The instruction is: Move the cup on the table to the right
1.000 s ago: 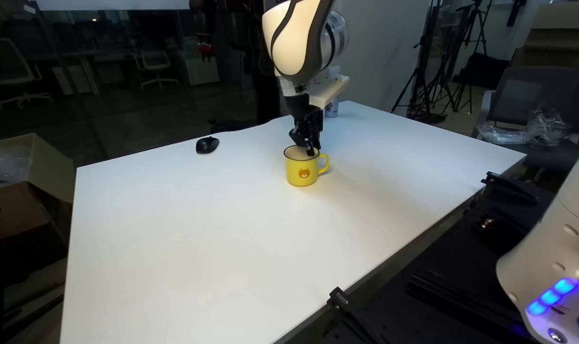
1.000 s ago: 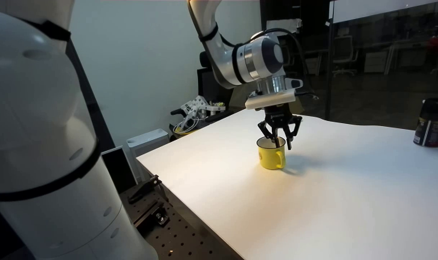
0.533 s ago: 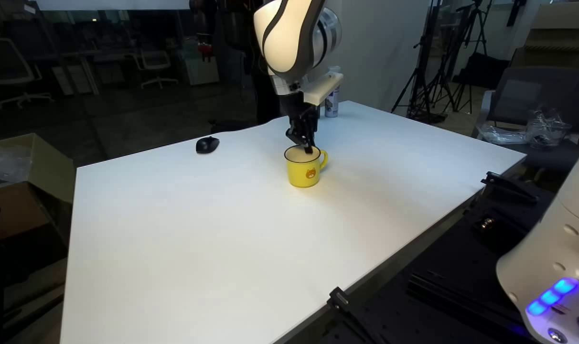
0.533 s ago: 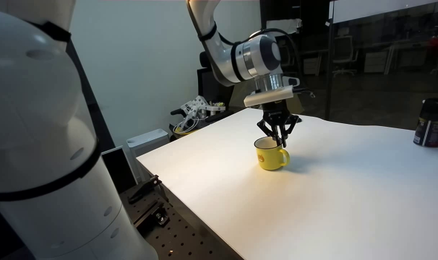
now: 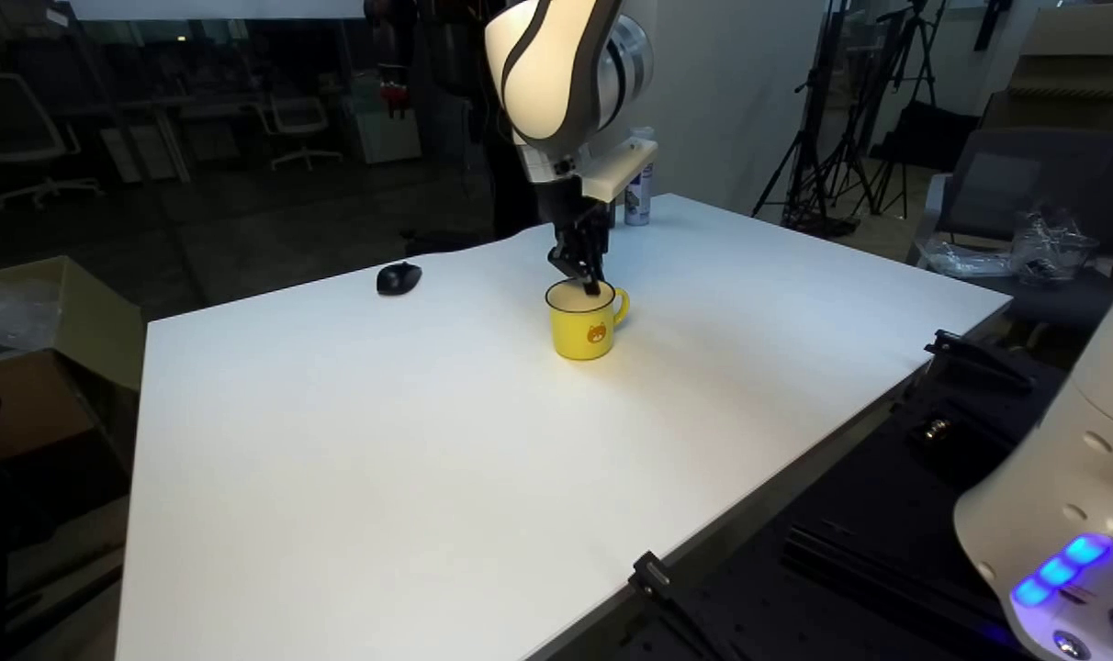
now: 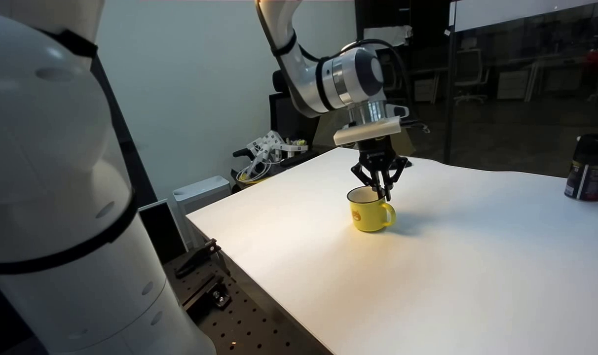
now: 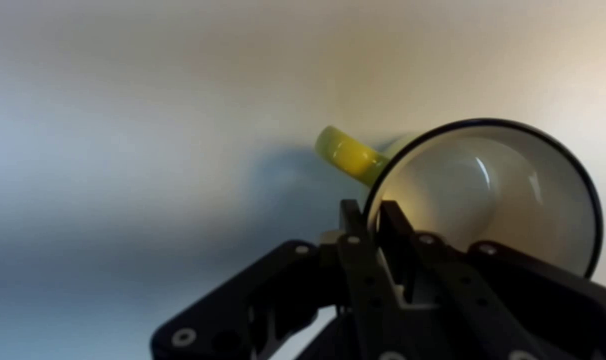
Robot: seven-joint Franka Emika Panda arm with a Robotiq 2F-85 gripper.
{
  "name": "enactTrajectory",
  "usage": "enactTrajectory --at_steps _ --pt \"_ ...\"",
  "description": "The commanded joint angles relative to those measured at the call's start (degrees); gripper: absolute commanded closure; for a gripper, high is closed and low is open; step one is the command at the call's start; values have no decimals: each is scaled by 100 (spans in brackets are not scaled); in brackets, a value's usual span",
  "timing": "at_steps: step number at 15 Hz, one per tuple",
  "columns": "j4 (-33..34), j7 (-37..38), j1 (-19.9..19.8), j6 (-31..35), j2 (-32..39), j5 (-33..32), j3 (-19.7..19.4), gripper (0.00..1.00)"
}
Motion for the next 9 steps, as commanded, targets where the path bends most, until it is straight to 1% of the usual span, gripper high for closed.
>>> enactTrajectory --at_steps 1,5,9 --pt "9 5 -24 -15 1 -10 26 96" --pt "-139 141 -138 67 -118 87 -67 96" --pt "-343 246 -455 171 -260 476 -228 96"
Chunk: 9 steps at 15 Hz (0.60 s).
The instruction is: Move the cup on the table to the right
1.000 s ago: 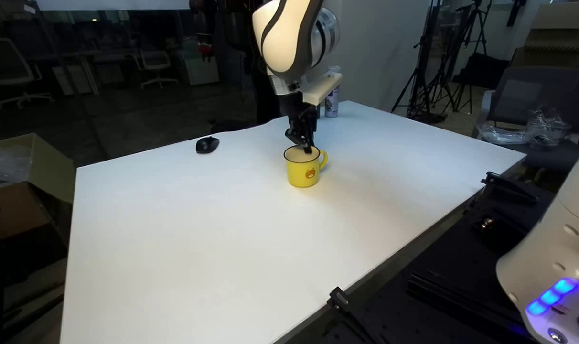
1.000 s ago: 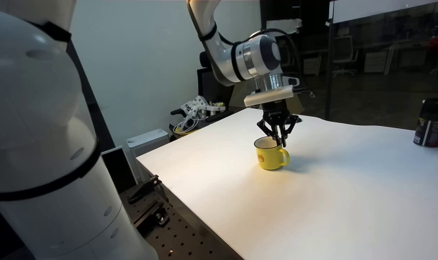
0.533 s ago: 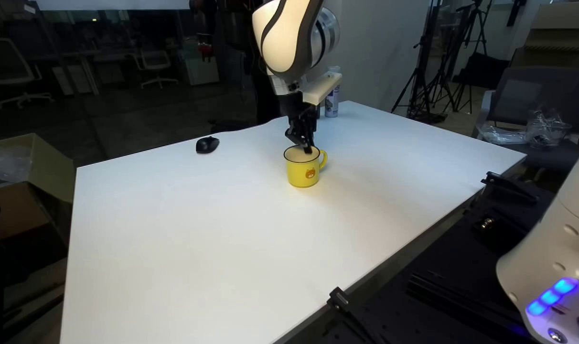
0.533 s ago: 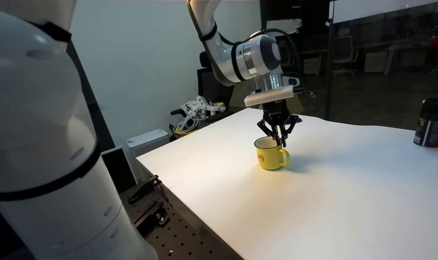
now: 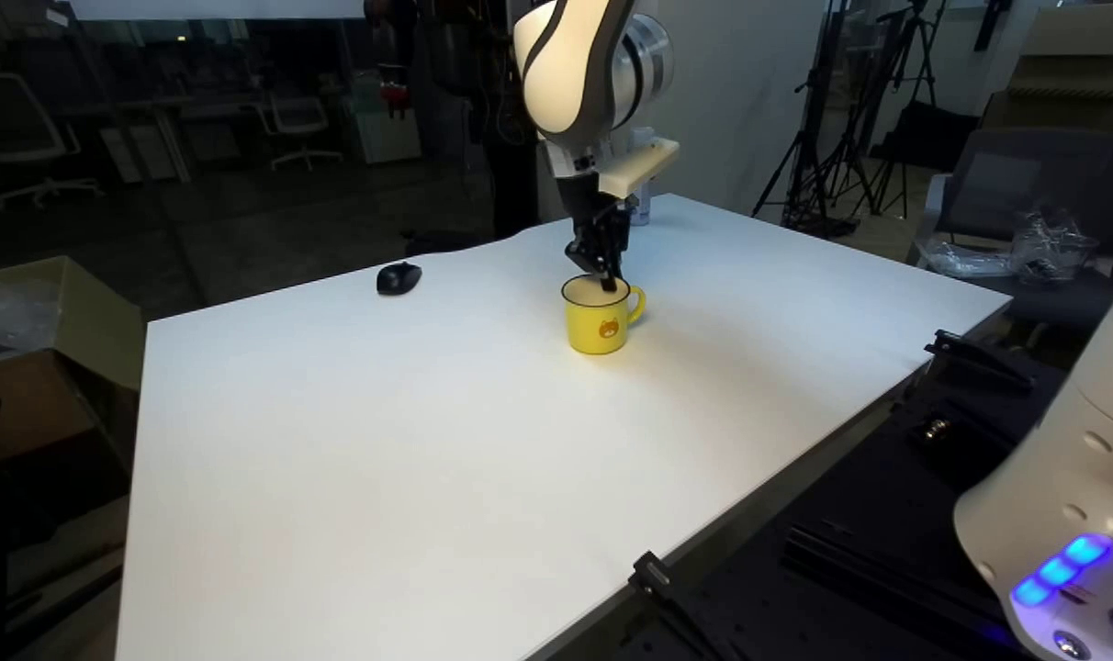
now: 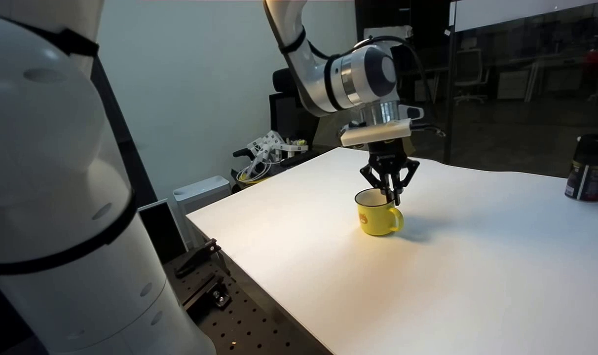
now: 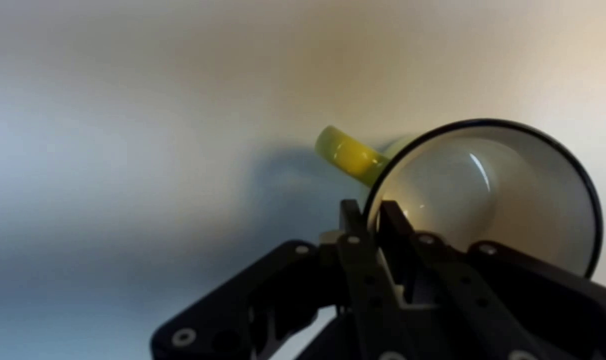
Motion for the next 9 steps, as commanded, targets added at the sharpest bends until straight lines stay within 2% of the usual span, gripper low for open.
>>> enactTrajectory --at_steps 1,9 --pt "-316 206 -334 176 -244 328 -163 96" --pt "-738 329 -1068 635 -405 1260 -552 96"
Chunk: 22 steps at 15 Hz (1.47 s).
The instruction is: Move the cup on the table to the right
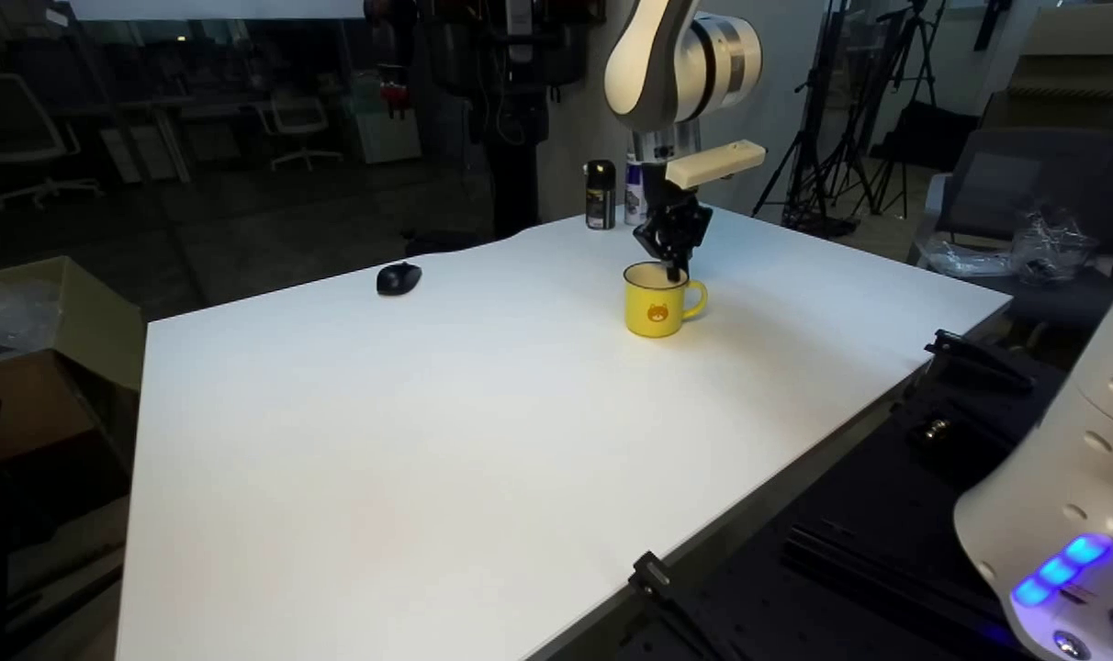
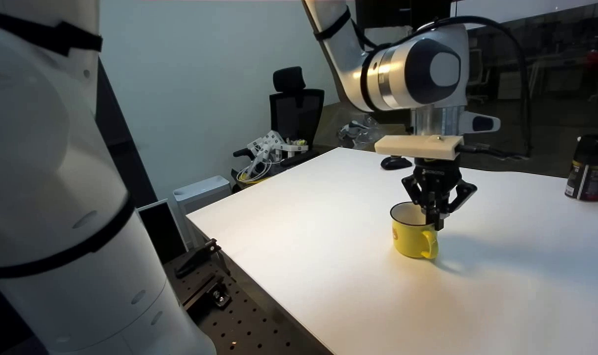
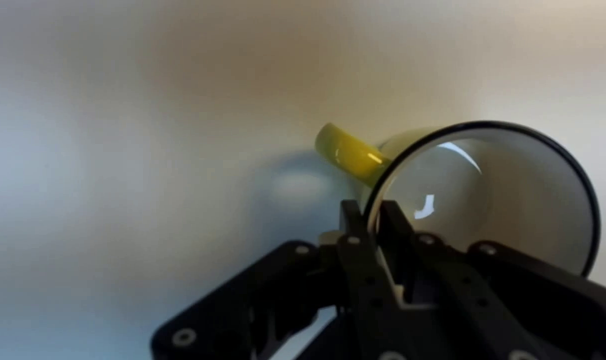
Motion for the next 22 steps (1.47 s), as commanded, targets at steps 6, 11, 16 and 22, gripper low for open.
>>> enactTrajectory --at_steps 6,11,16,22 --pt "7 829 -116 643 91 182 -438 96" --pt "34 1103 -74 714 112 186 -505 96" --pt "14 1092 -70 630 46 177 -486 60" --pt "-66 1165 44 648 -92 71 -533 21"
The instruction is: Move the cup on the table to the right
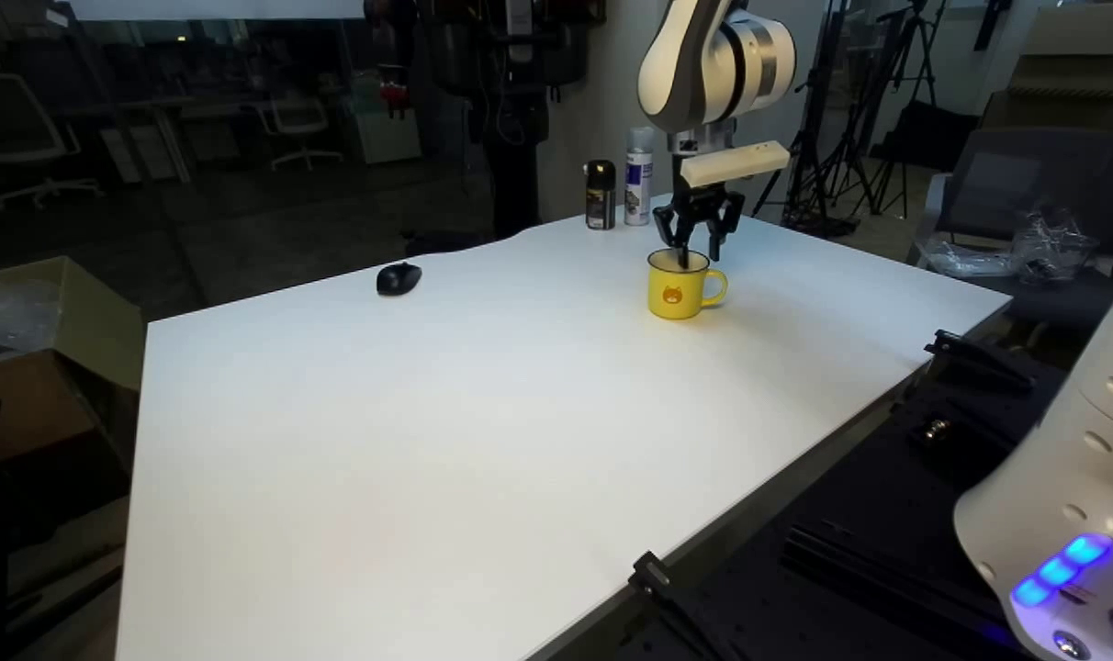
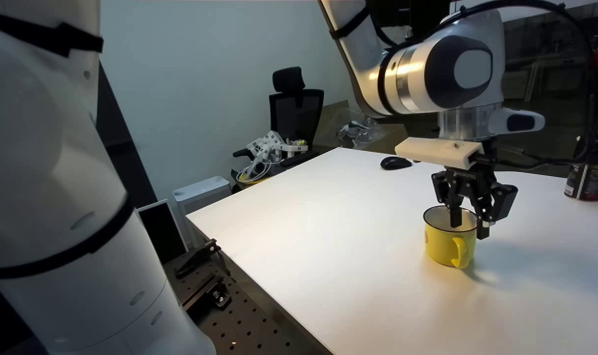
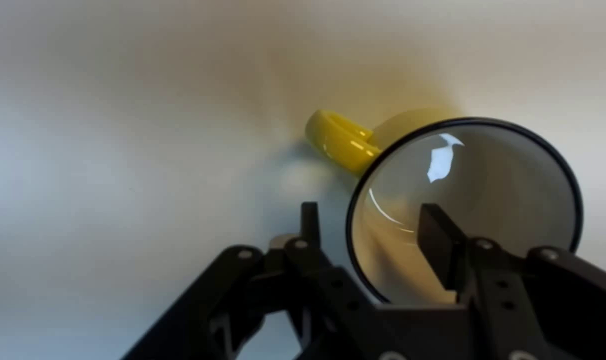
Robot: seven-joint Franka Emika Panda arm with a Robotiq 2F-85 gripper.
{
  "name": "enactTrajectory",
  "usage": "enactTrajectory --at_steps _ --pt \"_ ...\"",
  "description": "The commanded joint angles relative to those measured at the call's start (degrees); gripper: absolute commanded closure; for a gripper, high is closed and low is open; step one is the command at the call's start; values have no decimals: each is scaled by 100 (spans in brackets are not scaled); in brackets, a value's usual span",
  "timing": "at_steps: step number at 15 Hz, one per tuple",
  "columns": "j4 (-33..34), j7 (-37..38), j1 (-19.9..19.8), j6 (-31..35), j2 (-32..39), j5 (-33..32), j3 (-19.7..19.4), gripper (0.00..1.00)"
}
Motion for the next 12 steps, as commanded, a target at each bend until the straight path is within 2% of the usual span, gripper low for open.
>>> enactTrajectory --at_steps 1,3,7,8,12 --pt "-63 288 192 -8 -194 -140 -121 14" --pt "-161 364 294 -5 -377 -221 -165 0" --pt "-273 604 483 -218 -780 -416 -199 0" --pt "-75 306 303 -76 -431 -272 -89 0" --pt "-86 293 295 -106 -441 -266 -72 0"
